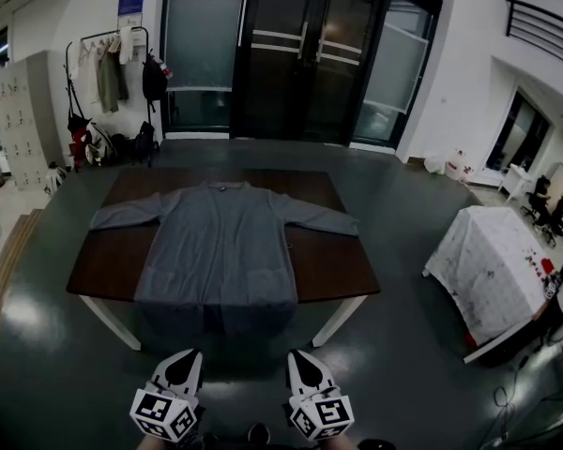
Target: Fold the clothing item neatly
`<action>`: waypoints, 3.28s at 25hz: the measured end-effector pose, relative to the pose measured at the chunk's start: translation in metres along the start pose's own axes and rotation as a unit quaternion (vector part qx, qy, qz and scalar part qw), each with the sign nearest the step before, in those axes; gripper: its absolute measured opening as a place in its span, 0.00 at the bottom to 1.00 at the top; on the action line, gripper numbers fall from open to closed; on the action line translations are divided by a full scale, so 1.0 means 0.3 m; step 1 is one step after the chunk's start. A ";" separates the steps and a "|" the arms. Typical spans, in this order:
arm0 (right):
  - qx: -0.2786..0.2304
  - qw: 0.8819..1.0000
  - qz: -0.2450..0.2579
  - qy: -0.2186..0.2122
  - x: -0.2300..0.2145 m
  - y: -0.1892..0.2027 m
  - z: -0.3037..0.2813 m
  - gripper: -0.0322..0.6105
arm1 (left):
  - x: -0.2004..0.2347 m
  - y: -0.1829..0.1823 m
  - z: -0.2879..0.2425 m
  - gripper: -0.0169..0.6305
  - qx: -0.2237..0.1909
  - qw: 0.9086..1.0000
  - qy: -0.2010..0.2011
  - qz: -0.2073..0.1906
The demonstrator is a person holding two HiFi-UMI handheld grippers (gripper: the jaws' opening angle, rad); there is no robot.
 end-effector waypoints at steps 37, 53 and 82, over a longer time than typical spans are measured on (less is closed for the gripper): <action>0.040 0.994 0.003 0.105 -0.489 -0.032 -0.727 0.03 | 0.306 -0.129 -0.856 0.04 -0.004 0.998 0.055 0.023; 0.050 0.988 -0.024 0.145 -0.673 -0.023 -0.932 0.03 | 0.404 -0.160 -1.101 0.04 0.017 0.997 0.067 0.031; 0.066 0.981 -0.031 0.182 -1.798 -0.149 -1.153 0.03 | -0.048 -0.132 -1.972 0.04 0.022 1.000 0.004 0.005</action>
Point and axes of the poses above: the fingertips, and each gripper's own axes: z backward along the fingers, x to its left, y out of its underside, the point moved 4 cm from there along z, backward along the fingers, and after that the axes turned 1 degree about y, right-handed, at the moved point
